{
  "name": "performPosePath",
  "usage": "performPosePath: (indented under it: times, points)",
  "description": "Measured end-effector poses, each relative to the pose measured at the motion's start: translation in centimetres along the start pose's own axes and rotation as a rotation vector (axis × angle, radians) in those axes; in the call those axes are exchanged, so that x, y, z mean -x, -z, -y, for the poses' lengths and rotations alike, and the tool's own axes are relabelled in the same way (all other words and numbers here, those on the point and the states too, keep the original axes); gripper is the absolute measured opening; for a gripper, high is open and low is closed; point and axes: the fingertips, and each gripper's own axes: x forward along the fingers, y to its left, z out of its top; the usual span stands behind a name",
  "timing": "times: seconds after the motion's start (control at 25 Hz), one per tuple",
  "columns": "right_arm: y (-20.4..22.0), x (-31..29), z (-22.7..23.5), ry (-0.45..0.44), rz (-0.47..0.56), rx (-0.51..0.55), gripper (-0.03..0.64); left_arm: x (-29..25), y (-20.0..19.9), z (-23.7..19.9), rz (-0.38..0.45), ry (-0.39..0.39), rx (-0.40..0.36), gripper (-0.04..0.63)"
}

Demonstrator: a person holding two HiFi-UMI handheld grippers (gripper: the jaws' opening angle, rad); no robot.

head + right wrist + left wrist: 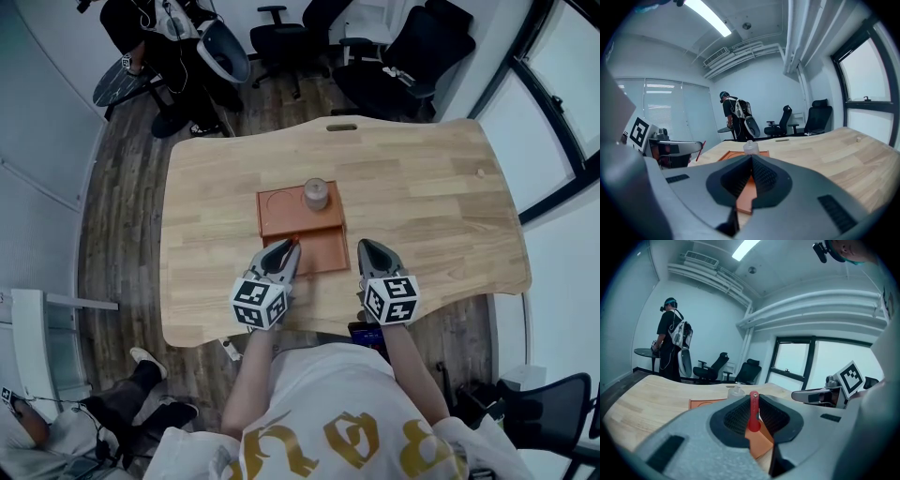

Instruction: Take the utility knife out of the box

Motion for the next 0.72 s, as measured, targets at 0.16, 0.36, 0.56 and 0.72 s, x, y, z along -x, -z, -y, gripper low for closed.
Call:
performPosePath:
  times: [0.16, 0.36, 0.56, 0.72]
  points:
    - [0.0, 0.2, -0.1, 0.004, -0.007, 0.021, 0.011, 0.0, 0.0, 0.1, -0.002, 0.002, 0.006, 0.058]
    - [-0.2, 0.6, 0.1, 0.010, -0.006, 0.032, 0.011, 0.0, -0.1, 0.4, 0.003, 0.006, 0.006, 0.058]
    - [-0.5, 0.9, 0.5, 0.021, 0.000, 0.041, 0.011, -0.1, -0.2, 0.4, 0.007, 0.003, 0.008, 0.058]
    - [-0.5, 1.1, 0.7, 0.019, 0.001, 0.046, 0.011, -0.5, -0.2, 0.6, 0.008, 0.004, 0.008, 0.058]
